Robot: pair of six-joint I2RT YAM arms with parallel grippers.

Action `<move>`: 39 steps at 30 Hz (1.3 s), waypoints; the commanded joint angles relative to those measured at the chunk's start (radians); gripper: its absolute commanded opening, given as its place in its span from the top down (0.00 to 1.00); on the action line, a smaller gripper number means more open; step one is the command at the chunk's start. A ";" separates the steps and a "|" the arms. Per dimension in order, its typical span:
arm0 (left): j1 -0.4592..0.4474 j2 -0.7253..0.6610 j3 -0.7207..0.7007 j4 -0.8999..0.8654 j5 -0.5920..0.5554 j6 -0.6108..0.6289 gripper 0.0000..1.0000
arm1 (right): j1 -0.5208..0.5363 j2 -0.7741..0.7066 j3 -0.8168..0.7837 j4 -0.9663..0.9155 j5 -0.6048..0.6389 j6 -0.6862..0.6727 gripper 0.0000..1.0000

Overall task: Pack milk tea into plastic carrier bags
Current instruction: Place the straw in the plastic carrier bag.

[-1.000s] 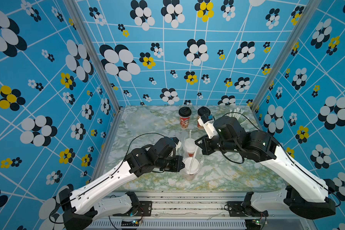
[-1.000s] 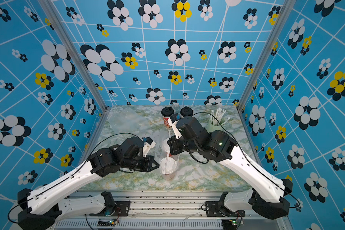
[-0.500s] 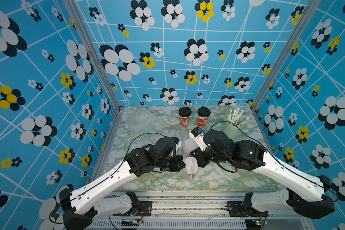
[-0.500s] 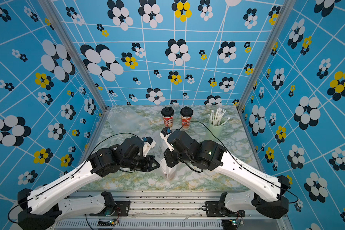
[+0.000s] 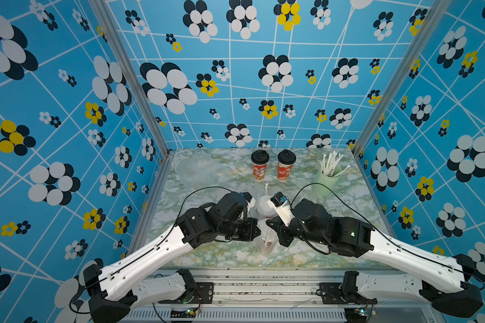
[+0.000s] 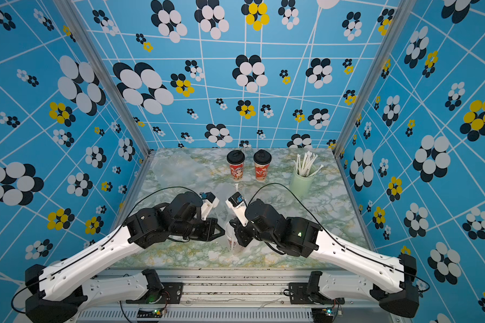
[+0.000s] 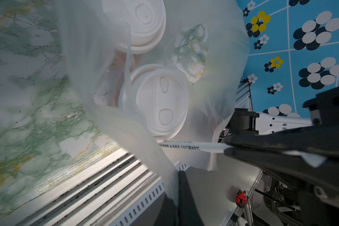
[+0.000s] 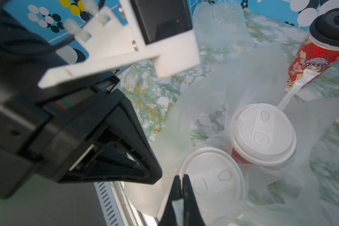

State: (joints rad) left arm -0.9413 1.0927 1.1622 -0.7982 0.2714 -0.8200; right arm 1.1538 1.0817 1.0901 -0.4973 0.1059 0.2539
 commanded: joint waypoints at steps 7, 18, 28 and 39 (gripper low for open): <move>-0.004 0.003 0.022 0.001 -0.015 -0.002 1.00 | 0.012 -0.048 -0.173 0.199 -0.072 -0.117 1.00; -0.002 0.002 0.019 -0.004 -0.018 -0.002 1.00 | 0.014 -0.041 -0.309 0.249 -0.095 -0.144 0.94; -0.001 -0.013 0.020 -0.008 -0.034 0.003 0.95 | 0.015 -0.124 -0.215 0.171 -0.062 -0.124 0.53; 0.074 -0.021 0.101 -0.082 -0.060 0.095 0.63 | -0.066 -0.091 0.058 -0.057 0.060 0.018 0.51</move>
State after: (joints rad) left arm -0.8959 1.0897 1.2133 -0.8314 0.2310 -0.7803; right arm 1.1393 0.9688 1.0698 -0.4343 0.1173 0.1757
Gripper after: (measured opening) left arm 0.336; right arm 0.491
